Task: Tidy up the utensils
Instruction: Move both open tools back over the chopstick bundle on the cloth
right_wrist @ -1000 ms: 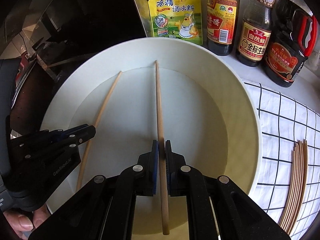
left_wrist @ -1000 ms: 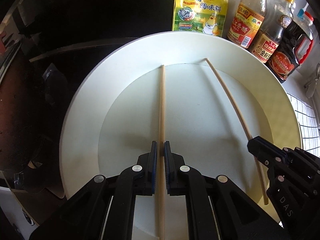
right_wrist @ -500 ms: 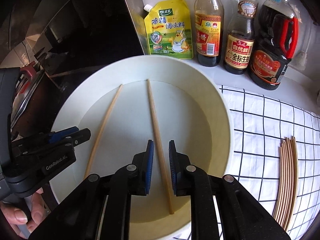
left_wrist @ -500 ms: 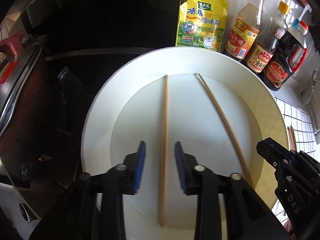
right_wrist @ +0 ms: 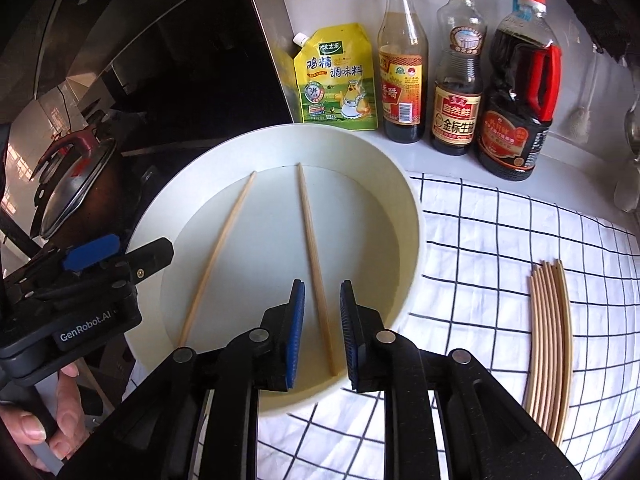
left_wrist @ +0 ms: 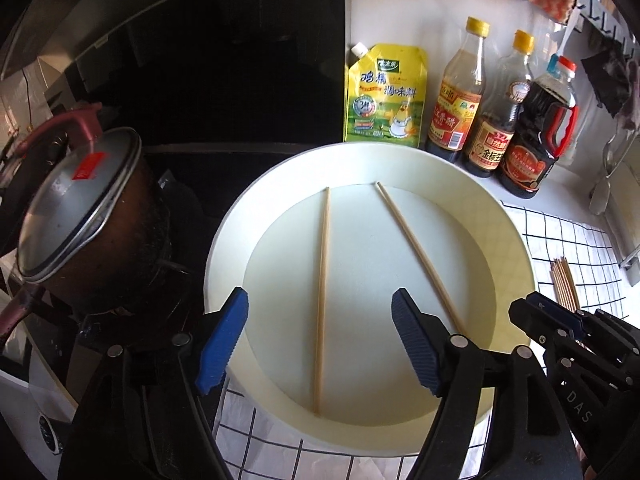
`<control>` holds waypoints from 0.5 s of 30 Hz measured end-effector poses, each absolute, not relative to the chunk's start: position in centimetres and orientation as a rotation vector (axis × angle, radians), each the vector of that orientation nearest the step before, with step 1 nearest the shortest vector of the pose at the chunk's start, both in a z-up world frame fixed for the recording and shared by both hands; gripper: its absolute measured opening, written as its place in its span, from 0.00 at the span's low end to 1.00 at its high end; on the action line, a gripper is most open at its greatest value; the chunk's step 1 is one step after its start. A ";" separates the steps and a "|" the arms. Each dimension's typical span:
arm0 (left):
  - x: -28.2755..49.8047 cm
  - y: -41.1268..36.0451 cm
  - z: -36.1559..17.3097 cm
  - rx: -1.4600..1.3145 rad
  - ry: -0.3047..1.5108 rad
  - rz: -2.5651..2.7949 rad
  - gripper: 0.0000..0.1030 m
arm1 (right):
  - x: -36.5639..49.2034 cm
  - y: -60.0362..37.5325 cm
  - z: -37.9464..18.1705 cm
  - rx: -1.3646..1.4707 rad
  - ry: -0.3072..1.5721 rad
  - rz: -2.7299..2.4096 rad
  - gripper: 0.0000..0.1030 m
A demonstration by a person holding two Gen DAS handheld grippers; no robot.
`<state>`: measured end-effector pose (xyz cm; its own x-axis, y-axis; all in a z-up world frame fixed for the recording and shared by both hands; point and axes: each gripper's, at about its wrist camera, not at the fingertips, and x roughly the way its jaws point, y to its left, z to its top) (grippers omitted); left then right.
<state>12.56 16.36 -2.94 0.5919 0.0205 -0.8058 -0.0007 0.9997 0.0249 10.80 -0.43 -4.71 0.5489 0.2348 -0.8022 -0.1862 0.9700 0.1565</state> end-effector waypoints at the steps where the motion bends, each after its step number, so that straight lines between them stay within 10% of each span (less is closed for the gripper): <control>1: 12.3 16.2 -2.8 0.024 0.933 0.008 0.73 | 10.3 -0.7 -4.5 0.056 0.954 0.247 0.19; 15: 8.1 11.9 -1.3 0.027 0.905 -0.049 0.82 | 4.5 -6.6 -3.4 0.082 0.955 0.184 0.38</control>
<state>8.09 11.92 -1.25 0.6171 -0.0313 -0.7863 0.0537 0.9986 0.0024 4.47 -6.60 -3.37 0.5639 0.1918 -0.8033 -0.1198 0.9814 0.1502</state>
